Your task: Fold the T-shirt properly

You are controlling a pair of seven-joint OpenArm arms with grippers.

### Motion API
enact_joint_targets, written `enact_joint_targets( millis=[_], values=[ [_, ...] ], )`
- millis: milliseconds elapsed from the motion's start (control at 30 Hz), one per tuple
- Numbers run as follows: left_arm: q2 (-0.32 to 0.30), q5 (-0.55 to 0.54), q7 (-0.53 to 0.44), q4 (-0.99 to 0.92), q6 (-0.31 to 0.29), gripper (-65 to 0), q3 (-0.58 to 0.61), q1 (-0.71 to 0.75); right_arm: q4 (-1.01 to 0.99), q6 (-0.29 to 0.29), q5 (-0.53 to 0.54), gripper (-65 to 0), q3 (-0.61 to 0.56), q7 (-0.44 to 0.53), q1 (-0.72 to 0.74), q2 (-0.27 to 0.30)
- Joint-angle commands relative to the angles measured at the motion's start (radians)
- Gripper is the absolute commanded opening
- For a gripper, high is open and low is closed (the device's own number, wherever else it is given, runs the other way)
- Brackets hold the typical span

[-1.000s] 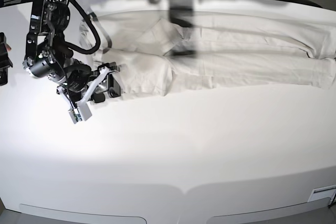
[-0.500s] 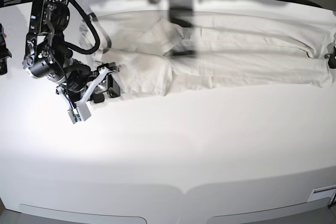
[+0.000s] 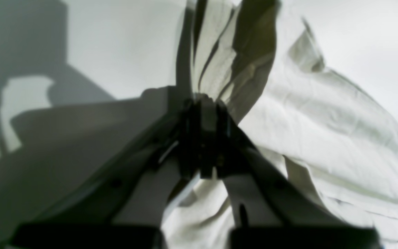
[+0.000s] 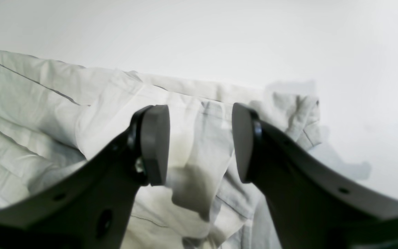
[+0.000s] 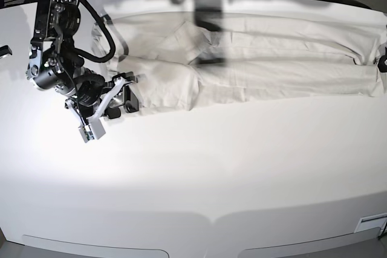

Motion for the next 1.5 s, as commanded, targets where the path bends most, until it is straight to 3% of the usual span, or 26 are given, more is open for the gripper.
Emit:
enact_joint_targets(
  millis=[0, 233, 367, 467, 667, 767, 1067, 1233, 1333, 1467],
  values=[
    [-0.012, 0.02, 0.023, 0.005, 0.009, -65.0, 0.0, 0.005, 0.016, 0.002, 0.02, -35.5, 0.003, 0.023, 0.018, 0.008],
    [-0.04, 0.03, -0.145, 0.005, 0.009, -65.0, 0.0, 0.002, 0.018, 0.002, 0.031, -35.5, 0.003, 0.003, 0.018, 0.008],
    [-0.08, 0.158, -0.218, 0.005, 0.009, -65.0, 0.0, 0.0, 0.042, 0.019, 0.054, -35.5, 0.003, -0.011, 0.018, 0.008],
    [-0.105, 0.23, -0.267, 0.005, 0.009, -65.0, 0.0, 0.0, 0.063, 0.019, 0.054, -35.5, 0.003, -0.011, 0.018, 0.008],
    [-0.132, 0.24, -0.327, 0.005, 0.009, -65.0, 0.0, -0.001, 0.066, 0.019, 0.056, -35.5, 0.003, -0.011, 0.01, 0.008],
    [-0.149, 0.269, -0.349, 0.005, 0.051, -65.0, 0.0, -0.001, 0.066, 0.026, 0.132, -35.5, 0.003, -0.016, -0.003, 0.007],
    [-0.196, 0.272, -0.352, 0.005, 0.053, -65.0, 0.0, -0.001, 0.066, 0.07, 0.279, -35.5, -0.01, -0.075, -0.024, -0.065],
    [-0.223, 0.313, -0.361, 0.005, 0.109, -65.0, 0.0, -0.003, 0.066, 0.07, 0.279, -35.5, -0.095, -0.122, -0.024, -0.093],
    [-0.243, 0.289, -0.303, 0.006, 0.109, -65.0, 0.0, -0.003, 0.066, 0.07, 0.252, -35.5, -0.162, -0.121, -0.024, -0.113],
    [-0.243, 0.127, -0.132, 0.057, 0.101, -65.0, 0.0, 0.003, 0.066, 0.07, 0.19, -35.5, -0.226, -0.085, -0.024, -0.114]
  ],
)
